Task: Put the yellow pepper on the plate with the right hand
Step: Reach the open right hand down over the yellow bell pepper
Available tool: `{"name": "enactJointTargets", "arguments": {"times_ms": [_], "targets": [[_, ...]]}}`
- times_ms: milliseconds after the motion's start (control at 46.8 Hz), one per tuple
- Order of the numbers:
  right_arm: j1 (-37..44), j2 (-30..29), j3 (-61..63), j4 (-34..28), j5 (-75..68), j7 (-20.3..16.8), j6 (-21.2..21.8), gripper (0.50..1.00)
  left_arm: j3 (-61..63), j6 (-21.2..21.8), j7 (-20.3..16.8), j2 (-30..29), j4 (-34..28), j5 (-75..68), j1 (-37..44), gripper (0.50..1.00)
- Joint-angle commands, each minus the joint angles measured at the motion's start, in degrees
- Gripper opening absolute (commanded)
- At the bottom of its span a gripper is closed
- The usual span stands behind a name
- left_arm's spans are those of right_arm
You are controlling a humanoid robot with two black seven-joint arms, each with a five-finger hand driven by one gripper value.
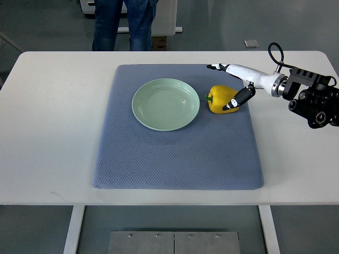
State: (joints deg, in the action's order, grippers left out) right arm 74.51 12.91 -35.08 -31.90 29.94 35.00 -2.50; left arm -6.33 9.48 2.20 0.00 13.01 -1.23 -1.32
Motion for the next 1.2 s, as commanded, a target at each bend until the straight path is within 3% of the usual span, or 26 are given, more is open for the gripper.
{"name": "enactJointTargets", "arguments": {"times_ms": [0,385,578,1176], "targets": [[-0.33,-0.51,-1.30,-0.01,0.47,0.00,-1.54,0.993,0.00,0.01,0.00,0.00,0.00,0.00,0.00,1.000],[-1.04,-1.66,-1.83,0.17,0.55,0.00,-2.33,0.989,0.00,0.01,0.00,0.00,0.00,0.00,0.00,1.000],[-1.56,-1.74,-1.92,0.43,0.73,0.00,-2.33,0.956,0.00,0.01,0.00,0.00,0.00,0.00,0.00,1.000],[-2.80,-3.50,-2.01,1.66,0.73,0.00,-3.04,0.954,0.00,0.01,0.00,0.00,0.00,0.00,0.00,1.000]]}}
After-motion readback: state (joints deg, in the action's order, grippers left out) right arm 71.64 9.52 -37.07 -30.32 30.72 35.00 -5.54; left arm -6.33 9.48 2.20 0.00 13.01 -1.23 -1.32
